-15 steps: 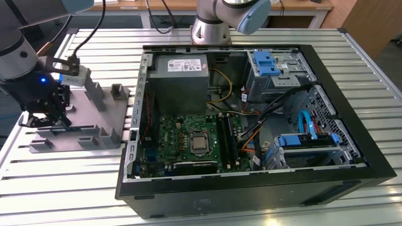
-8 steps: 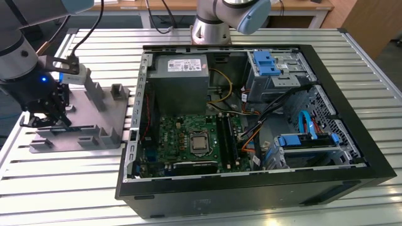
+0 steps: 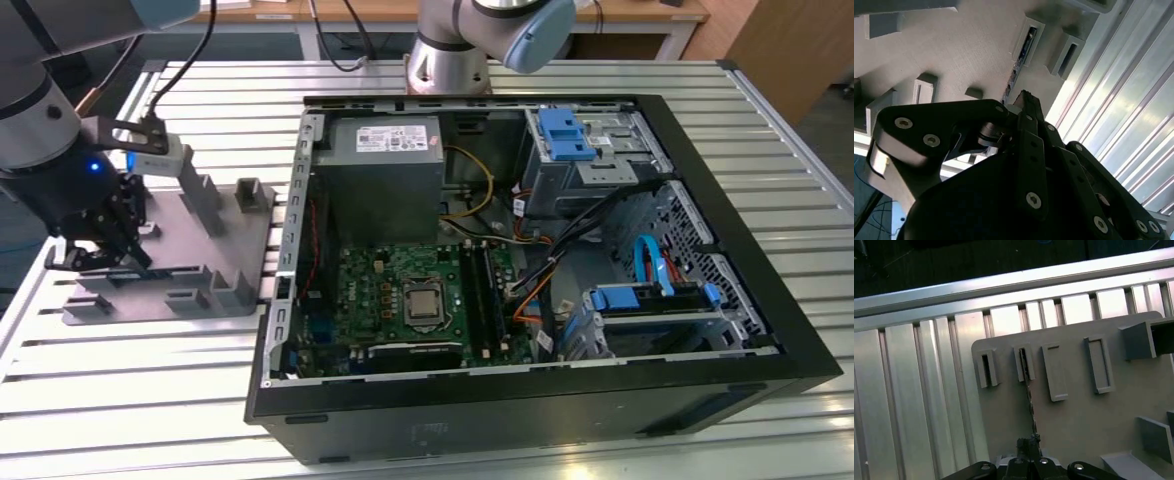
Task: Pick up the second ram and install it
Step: 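Pick up the second ram and move it above second insertion slot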
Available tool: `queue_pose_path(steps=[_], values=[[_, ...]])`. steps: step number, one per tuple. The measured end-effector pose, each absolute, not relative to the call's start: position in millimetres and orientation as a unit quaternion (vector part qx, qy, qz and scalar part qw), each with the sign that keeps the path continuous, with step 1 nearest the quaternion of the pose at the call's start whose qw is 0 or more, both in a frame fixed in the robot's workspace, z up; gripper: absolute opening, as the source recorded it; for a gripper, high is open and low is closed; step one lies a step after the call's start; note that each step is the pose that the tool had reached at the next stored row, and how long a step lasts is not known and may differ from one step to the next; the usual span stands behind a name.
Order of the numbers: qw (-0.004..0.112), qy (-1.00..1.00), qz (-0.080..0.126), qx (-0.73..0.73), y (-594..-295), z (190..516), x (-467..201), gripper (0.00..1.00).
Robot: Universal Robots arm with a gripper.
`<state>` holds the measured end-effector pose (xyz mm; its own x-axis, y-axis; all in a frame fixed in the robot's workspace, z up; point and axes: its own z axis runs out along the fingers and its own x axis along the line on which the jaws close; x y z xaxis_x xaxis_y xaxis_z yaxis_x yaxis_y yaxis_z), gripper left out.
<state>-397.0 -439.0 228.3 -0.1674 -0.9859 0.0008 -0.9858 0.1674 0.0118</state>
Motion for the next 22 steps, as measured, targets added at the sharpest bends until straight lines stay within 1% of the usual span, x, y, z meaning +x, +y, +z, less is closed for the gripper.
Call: queue_pose_path(steps=[15,22], values=[[0.004,-0.729,-0.004,0.684,-439.0,228.4,-397.0,0.10],[0.002,-0.723,-0.007,0.690,-439.1,227.5,-398.0,0.10]])
